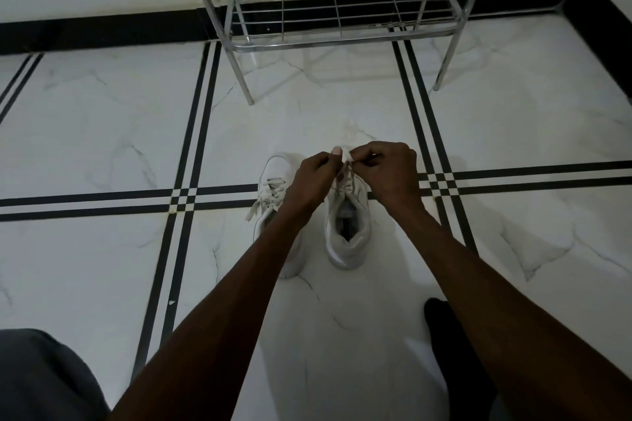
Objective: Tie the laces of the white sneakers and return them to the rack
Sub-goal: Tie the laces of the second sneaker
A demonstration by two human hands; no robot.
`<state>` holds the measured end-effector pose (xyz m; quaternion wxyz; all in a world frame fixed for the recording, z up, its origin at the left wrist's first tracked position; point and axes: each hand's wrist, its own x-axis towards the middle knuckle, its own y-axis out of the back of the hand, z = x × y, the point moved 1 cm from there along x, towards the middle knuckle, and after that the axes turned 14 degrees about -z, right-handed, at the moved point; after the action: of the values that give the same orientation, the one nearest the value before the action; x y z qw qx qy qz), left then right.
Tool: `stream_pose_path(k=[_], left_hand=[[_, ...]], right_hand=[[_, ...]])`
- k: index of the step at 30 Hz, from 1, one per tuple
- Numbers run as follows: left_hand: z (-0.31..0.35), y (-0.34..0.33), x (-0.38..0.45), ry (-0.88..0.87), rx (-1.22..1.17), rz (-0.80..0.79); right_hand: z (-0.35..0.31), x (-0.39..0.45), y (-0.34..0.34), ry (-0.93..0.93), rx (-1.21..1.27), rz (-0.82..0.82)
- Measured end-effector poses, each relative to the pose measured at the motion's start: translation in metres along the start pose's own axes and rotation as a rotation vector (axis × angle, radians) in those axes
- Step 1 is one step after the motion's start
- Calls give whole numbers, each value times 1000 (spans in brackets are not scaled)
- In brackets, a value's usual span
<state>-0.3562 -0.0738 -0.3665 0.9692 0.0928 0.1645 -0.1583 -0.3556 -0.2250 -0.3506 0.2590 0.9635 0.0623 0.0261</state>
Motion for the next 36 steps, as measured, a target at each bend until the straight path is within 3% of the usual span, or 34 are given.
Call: stream_pose_path(k=[11,15,20,25,30,33,36], left_hand=[[4,-3,-4,46,-54,-29],[0,-3,-6,49,25,-27],[3,9,-7,104,80,86],[-9,33,-11,29,-123,226],[-8,15,-19,79,-31,279],[-4,-4,-21,180,-111,130],[1,-9,-15,241,-227,94]], right_hand=[[-3,1,-2,59,-228,-36],[-3,2,-1,-19,-23,-15],[15,0,6,-228,340,-41],[15,-13,9,-322,615,-34],[9,-9,4,-320,645,-115],[3,-5,0,-298,584,-142],[-1,-4,-2,-255,535,-178]])
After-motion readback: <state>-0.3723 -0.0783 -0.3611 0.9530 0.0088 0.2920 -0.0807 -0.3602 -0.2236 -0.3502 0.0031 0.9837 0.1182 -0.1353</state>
